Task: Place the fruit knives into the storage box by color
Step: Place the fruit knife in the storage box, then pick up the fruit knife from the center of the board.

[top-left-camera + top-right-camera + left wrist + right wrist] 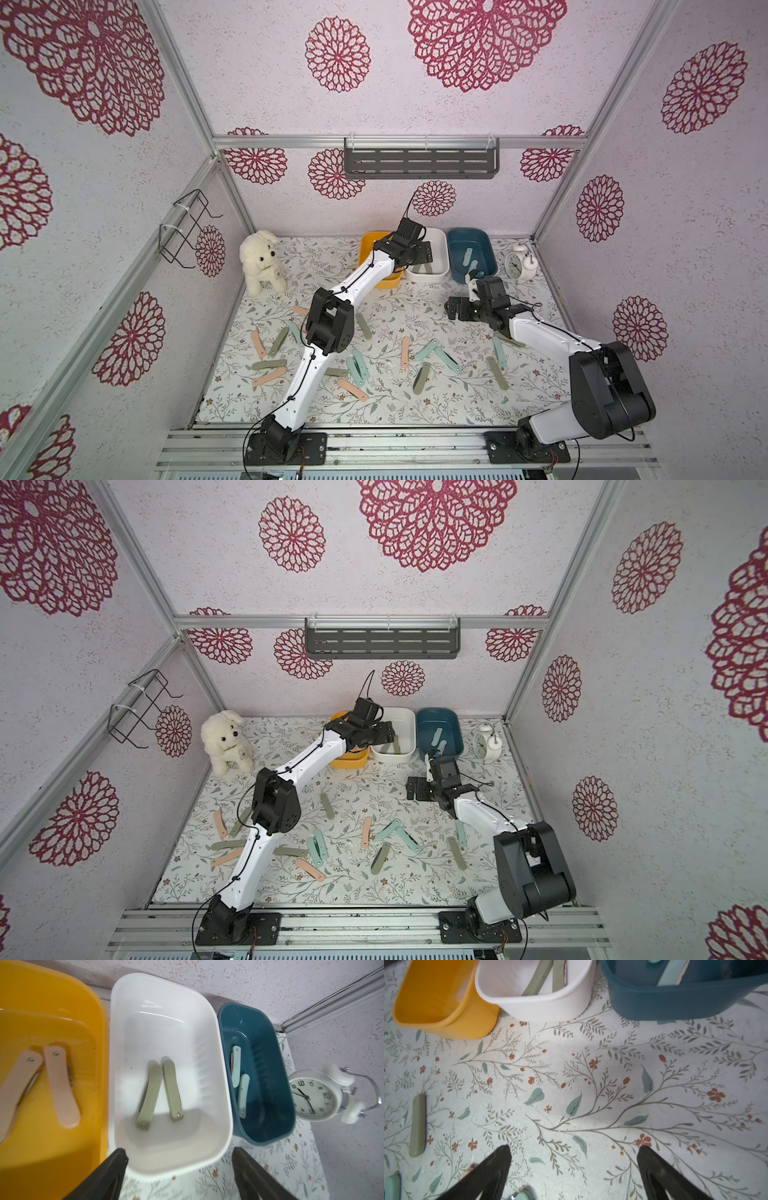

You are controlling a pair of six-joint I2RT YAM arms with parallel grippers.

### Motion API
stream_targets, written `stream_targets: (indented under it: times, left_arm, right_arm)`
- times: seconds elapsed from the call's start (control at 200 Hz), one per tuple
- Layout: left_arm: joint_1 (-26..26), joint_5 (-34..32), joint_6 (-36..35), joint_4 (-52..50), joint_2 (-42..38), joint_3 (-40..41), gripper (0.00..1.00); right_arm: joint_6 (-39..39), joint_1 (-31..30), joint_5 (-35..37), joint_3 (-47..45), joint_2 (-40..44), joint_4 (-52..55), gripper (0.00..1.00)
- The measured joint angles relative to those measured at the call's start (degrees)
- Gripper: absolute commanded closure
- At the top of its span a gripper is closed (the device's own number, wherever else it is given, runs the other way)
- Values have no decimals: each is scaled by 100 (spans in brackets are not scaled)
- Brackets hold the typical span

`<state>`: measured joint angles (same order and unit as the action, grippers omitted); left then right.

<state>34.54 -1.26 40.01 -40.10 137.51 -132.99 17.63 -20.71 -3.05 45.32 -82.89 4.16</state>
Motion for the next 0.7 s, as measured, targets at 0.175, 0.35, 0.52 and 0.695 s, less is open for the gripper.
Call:
stream_targets:
  times: [0.175, 0.35, 0.52, 0.695]
  left_arm:
    - [61, -262, 503, -669, -1596, 1539, 15]
    - [17, -354, 935, -1104, -2321, 3018, 14]
    - [-107, -286, 1215, -1473, -2328, 4094, 16]
    - [-232, -133, 1370, -1582, -2328, 4706, 23]
  right_arm:
    - [7, -529, 170, -507, 162, 2, 1]
    - [59, -1069, 332, -807, 208, -2, 1]
    - [79, -1261, 363, -859, 208, -9, 1]
    - [105, -1261, 444, -859, 208, -9, 1]
